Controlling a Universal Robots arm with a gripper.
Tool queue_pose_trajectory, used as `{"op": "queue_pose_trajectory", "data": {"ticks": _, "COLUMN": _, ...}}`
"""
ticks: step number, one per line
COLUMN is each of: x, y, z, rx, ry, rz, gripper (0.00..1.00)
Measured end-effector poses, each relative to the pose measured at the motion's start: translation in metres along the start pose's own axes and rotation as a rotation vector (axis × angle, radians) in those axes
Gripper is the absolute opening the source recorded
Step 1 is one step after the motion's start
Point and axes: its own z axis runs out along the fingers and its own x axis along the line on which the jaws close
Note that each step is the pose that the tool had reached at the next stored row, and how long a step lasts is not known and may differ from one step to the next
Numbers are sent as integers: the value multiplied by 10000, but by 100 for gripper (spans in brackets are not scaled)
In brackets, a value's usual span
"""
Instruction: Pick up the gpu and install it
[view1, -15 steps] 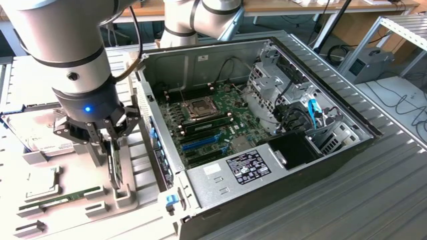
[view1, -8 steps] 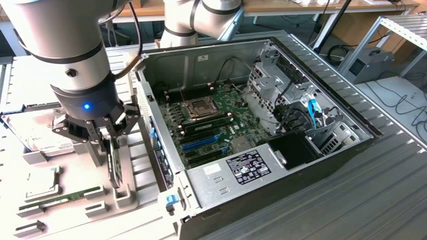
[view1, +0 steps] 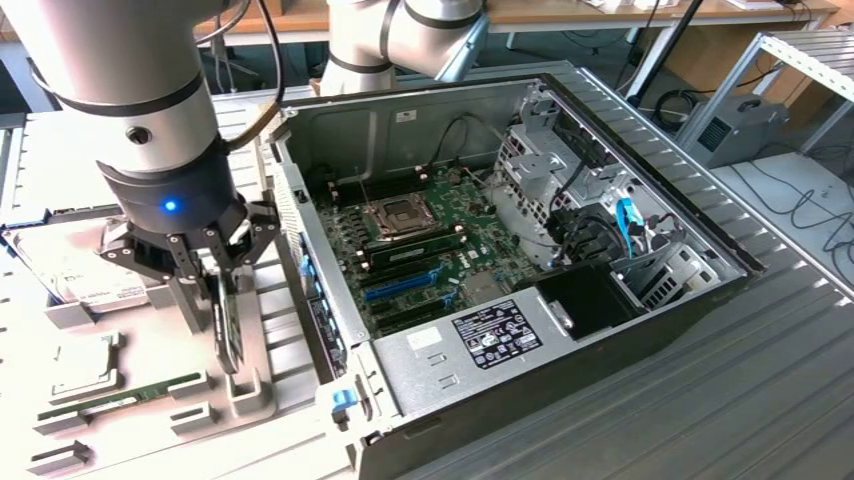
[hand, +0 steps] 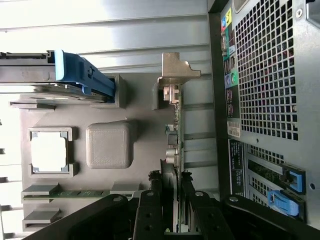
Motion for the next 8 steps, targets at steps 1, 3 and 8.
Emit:
{"op": "queue_pose_trajectory", "data": {"ticks": 1, "x": 0, "y": 0, "z": -7, "rx": 0, "ry": 0, "rz": 0, "gripper": 26}}
{"op": "queue_pose_trajectory", "data": {"ticks": 3, "x": -1, "y": 1, "z": -27, "rx": 0, "ry": 0, "rz": 0, "gripper": 26}}
{"op": "queue_pose_trajectory", "data": {"ticks": 8, "x": -2, "y": 1, "z": -62, "rx": 0, "ry": 0, "rz": 0, "gripper": 26}}
